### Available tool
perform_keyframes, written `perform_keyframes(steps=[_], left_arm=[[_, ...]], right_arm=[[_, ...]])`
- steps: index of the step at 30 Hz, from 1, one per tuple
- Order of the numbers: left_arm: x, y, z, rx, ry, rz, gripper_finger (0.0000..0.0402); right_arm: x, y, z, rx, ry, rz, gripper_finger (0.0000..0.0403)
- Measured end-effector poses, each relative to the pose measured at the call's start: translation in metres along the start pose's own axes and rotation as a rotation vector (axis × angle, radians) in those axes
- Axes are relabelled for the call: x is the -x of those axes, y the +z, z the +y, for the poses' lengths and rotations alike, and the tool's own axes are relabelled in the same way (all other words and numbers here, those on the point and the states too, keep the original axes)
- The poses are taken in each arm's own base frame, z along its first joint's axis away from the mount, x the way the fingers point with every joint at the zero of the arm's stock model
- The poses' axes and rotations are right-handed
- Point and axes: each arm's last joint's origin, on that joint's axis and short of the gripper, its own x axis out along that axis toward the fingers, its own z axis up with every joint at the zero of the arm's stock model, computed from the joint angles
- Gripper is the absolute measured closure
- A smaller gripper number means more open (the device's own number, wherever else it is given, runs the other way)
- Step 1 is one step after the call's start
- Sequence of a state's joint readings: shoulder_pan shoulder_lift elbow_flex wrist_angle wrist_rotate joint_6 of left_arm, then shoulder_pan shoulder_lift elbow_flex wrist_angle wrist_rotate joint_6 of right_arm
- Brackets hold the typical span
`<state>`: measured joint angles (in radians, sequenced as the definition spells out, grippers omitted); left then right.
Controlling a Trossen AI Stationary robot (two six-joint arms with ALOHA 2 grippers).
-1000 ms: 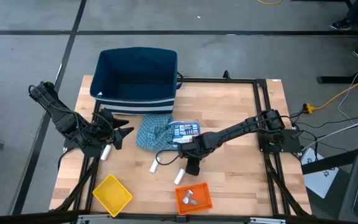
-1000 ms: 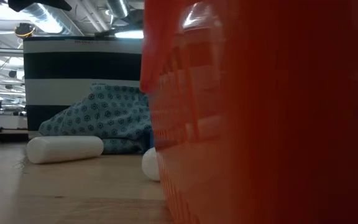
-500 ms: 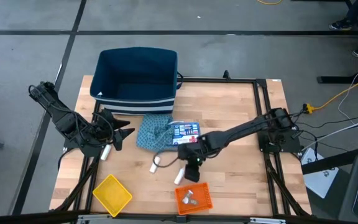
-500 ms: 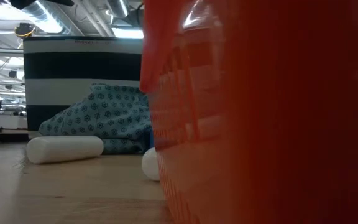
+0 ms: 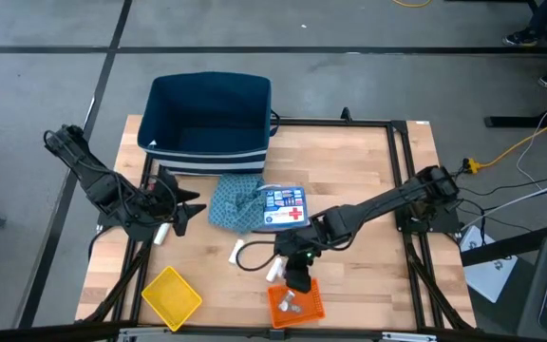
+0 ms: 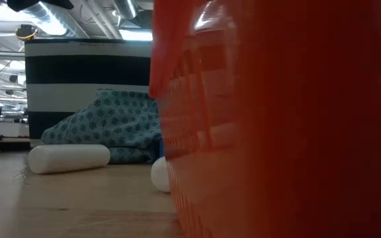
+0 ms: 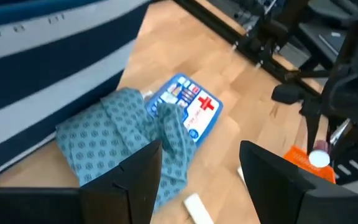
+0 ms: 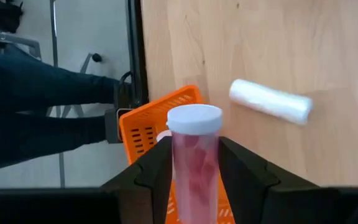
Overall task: Pick & Place Medicine items
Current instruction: Put the pink pill bottle into the orange bin, then put the middle white rolled gauze into the yellow bin
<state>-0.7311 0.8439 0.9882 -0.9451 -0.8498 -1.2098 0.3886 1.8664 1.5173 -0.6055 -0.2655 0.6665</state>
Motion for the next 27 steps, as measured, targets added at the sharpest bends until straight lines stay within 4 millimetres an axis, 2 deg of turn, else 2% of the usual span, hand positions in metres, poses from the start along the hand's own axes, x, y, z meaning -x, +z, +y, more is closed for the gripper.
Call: perform_keyframes(steps=[7,15,21,27], left_arm=[[-0.01,-0.012,-0.009,-0.024,0.011,0.099,0.019],[-0.023,-0.024,-0.018,-0.036,0.065,0.112,0.019],[-0.034,-0.034,-0.024,0.002,0.098,0.183,0.019],[-0.058,-0.048,-0.03,0.121,0.202,0.271,0.0177]], right_arm=[[-0.004,-0.008,0.012,-0.01,0.028,0.006,0.0282],[-0.007,-0.015,0.021,0.014,0.011,-0.009,0.0288],[-0.004,-0.012,0.007,0.027,-0.13,-0.031,0.0268],[0.002,0.002,-0.014,-0.025,-0.217,-0.085,0.0243]])
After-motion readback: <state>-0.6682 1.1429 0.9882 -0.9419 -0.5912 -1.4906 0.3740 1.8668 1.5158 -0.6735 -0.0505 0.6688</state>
